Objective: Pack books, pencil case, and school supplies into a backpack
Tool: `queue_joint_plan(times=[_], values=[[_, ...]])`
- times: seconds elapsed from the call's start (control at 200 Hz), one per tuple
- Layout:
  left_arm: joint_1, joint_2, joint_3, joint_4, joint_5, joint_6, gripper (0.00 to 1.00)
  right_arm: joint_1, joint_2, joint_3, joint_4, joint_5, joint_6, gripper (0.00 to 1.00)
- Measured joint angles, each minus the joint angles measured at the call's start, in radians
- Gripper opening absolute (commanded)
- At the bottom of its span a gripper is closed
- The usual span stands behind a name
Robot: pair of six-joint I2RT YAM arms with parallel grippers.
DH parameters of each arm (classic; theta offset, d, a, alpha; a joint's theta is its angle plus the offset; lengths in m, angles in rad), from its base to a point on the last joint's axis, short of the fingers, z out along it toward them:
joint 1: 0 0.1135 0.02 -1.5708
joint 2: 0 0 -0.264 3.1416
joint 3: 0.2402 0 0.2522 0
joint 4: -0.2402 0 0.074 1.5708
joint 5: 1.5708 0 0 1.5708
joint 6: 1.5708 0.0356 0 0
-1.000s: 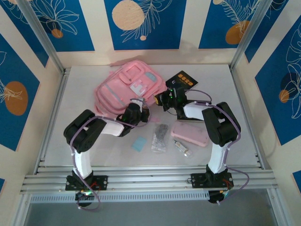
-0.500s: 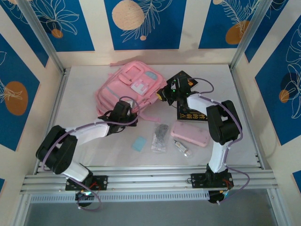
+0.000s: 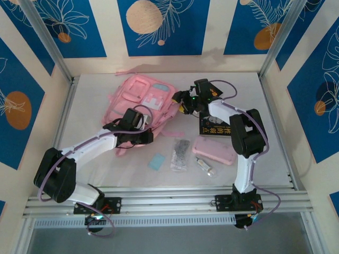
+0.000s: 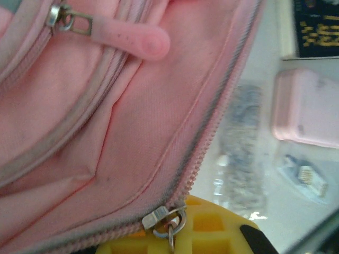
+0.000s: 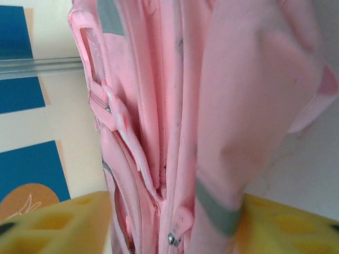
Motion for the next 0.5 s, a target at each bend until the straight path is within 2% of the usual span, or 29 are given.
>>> queue_joint_plan(times=[0.07, 0.235, 0.39, 0.445, 0.485, 0.5], values=[[-0.017, 0.005, 0.013, 0.019, 0.026, -0.032, 0.0, 0.003, -0.071, -0.071, -0.007, -0.002, -0.014, 0.79], [-0.04, 0.058, 0.045, 0.071, 0.059, -0.084, 0.0, 0.034, -0.254, -0.263, 0.011, -0.013, 0.008, 0.8], [-0.055, 0.095, 0.063, 0.077, 0.07, -0.095, 0.0, 0.097, -0.275, -0.342, 0.069, -0.03, 0.069, 0.78], [-0.057, 0.096, 0.066, 0.065, 0.069, -0.095, 0.0, 0.126, -0.248, -0.342, 0.095, -0.035, 0.088, 0.71], [-0.058, 0.095, 0.07, 0.053, 0.069, -0.095, 0.0, 0.142, -0.224, -0.338, 0.114, -0.037, 0.102, 0.57], [-0.058, 0.095, 0.072, 0.046, 0.069, -0.094, 0.0, 0.146, -0.215, -0.335, 0.119, -0.037, 0.097, 0.48]])
